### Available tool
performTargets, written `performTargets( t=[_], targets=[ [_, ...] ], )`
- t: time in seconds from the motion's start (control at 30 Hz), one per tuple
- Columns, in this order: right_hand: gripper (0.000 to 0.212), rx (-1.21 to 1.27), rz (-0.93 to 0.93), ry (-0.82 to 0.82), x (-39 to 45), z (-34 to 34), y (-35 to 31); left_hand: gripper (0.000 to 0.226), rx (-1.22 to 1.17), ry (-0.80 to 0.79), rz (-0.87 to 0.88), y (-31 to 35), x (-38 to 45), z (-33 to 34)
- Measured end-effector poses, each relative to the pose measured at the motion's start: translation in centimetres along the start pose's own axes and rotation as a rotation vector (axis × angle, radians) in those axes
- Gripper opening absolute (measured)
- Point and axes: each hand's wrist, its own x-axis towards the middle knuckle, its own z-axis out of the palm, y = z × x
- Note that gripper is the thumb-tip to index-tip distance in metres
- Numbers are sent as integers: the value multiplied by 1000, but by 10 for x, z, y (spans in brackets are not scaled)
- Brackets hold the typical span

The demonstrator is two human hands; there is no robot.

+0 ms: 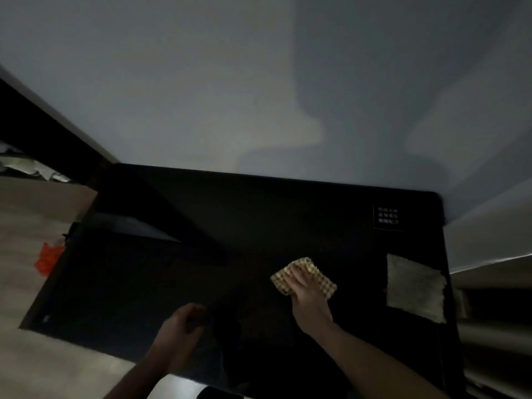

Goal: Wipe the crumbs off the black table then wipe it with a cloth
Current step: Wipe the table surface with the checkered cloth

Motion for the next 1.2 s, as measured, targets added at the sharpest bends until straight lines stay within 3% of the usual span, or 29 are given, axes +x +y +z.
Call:
performTargets(
  t=[0.23, 0.4, 0.53, 0.6, 0.73, 0.9, 1.2],
  targets=[
    [64, -121, 294, -53, -39, 32, -54, 48, 22, -51, 201, -61, 26, -30],
    [70, 20, 574, 15, -60, 81, -126, 44, 29, -118, 246, -115, 41, -62],
    [65, -126, 406, -77, -67, 110, -165, 37, 22, -126, 194, -161, 39, -87],
    [61, -72, 477, -70, -71, 105, -178, 39, 26, -129, 163, -185, 38, -94],
    [78, -43, 578, 10, -72, 105, -160, 33, 56, -114, 97, -209, 32, -102],
    [82, -112, 549, -7, -67, 117, -148, 25, 88, -79, 10, -232, 34, -103],
    [91, -142, 560, 31, -34, 145, -195, 29, 120, -43, -1, -256, 60, -144]
  ],
)
